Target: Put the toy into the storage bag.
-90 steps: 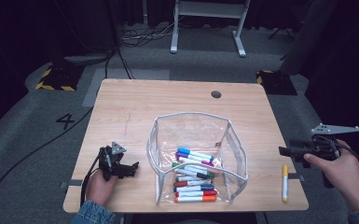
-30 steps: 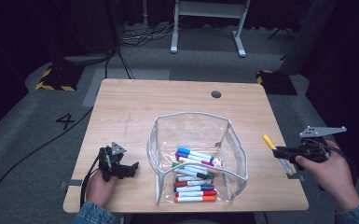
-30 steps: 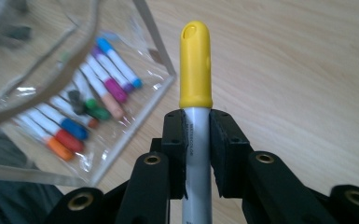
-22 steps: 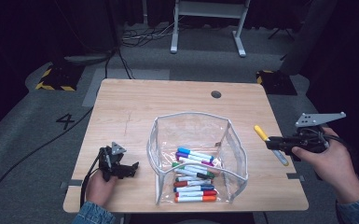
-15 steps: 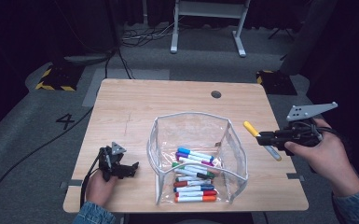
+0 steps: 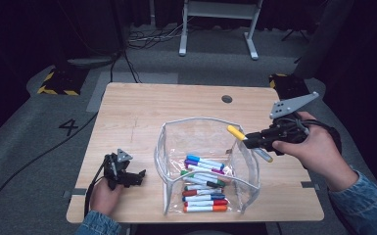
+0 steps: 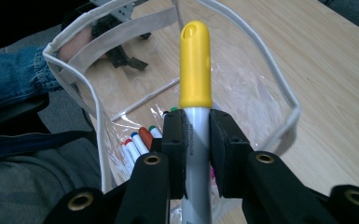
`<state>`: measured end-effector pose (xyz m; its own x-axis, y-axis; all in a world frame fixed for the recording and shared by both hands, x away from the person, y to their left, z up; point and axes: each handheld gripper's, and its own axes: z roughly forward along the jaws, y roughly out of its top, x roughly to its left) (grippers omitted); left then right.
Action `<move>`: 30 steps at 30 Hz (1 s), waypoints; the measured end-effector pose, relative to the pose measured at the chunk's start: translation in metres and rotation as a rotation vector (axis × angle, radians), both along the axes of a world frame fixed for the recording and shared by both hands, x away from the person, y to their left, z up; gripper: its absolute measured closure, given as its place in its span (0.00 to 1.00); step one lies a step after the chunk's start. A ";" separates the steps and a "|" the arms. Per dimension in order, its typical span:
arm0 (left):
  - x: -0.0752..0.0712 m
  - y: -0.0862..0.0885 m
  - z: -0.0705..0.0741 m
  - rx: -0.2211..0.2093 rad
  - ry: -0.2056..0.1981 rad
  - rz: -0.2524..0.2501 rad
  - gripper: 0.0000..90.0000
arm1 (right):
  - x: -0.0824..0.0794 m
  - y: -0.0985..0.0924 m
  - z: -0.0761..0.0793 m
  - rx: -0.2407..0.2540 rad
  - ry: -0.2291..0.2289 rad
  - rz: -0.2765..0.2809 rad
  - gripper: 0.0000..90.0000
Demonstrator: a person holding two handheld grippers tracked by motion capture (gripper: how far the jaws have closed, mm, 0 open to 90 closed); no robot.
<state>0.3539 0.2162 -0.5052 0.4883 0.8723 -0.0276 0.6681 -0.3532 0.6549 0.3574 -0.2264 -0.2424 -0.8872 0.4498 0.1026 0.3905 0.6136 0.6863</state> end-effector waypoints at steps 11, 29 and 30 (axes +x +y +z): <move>0.000 0.000 0.000 -0.002 0.000 0.003 0.00 | 0.011 0.061 -0.011 -0.075 0.038 0.145 0.86; 0.000 0.000 0.000 -0.002 0.000 0.003 0.00 | 0.020 0.115 -0.067 -0.199 0.176 0.290 0.86; 0.000 0.000 0.000 -0.002 0.000 0.003 0.00 | 0.021 0.117 -0.071 -0.201 0.190 0.298 0.86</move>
